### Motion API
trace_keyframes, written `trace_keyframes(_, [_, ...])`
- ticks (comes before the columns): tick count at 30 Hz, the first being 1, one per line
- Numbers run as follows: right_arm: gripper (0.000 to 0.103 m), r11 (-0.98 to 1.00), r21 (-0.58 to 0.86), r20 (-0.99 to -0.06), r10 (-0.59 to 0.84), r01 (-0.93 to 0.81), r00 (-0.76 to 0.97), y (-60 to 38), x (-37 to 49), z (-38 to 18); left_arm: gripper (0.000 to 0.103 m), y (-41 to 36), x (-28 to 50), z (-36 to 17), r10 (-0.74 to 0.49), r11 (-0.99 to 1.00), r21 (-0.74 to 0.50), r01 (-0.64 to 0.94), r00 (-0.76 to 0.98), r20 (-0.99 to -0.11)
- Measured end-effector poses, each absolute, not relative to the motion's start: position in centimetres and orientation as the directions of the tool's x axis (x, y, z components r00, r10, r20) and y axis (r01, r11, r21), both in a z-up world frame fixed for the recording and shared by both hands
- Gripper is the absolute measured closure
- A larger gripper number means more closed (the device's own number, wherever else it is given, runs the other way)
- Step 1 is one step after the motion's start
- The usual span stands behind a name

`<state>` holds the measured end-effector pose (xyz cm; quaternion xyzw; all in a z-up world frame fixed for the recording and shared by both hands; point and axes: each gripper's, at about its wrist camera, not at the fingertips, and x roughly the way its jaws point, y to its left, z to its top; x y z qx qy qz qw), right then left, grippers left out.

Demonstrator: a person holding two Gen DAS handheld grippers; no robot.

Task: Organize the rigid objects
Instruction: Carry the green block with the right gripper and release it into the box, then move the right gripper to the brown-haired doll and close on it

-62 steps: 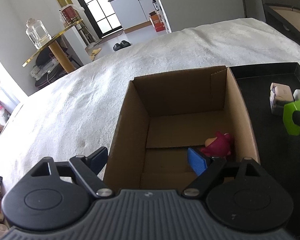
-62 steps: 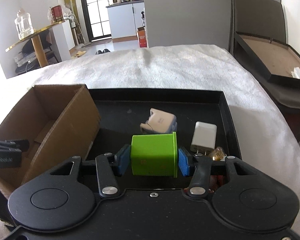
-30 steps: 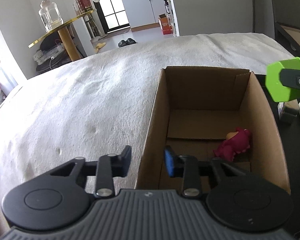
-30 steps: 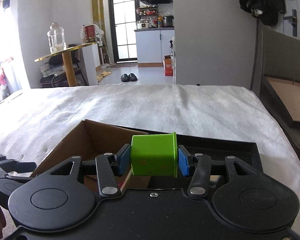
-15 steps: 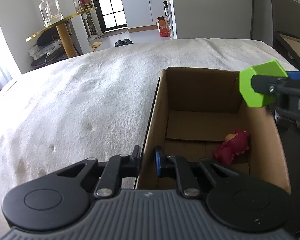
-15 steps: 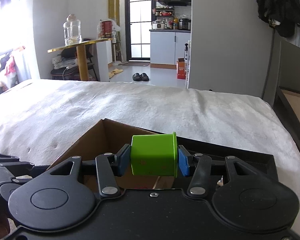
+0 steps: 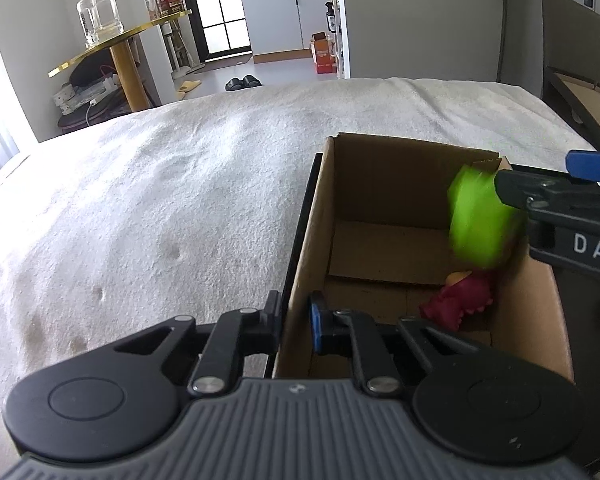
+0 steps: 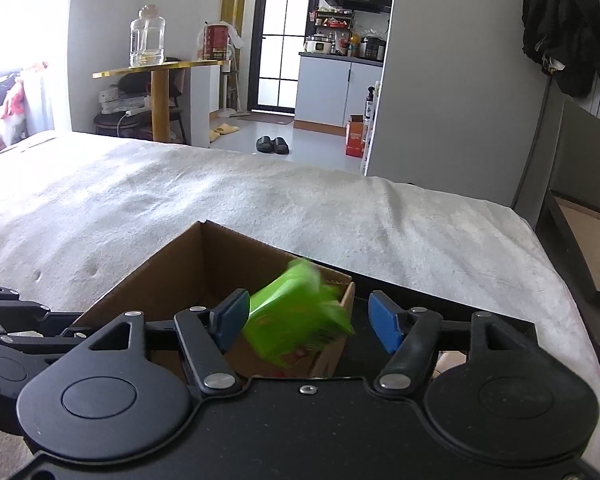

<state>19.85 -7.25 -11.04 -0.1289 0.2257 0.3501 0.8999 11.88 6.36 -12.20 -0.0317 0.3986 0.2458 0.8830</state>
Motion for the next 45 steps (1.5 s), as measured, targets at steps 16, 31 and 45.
trace_keyframes(16, [0.035,0.797,0.009,-0.558,0.506,-0.604,0.658,-12.8,22.0,-12.1,0.088,5.2,12.5,-11.5,0.453,0.863,0.189,-0.469,0.549,-0.703])
trace_keyframes(31, [0.035,0.844,0.037,-0.605,0.446,-0.536,0.66,-17.8,23.0,-14.5,0.074,3.6,13.2,-10.1,0.477,0.859,0.236,-0.455,0.541,-0.693])
trace_keyframes(45, [0.035,0.859,0.011,-0.66,0.391,-0.512,0.642,-19.7,23.5,-17.0,0.036,0.8,14.9,-10.6,0.509,0.855,0.331,-0.399,0.519,-0.687])
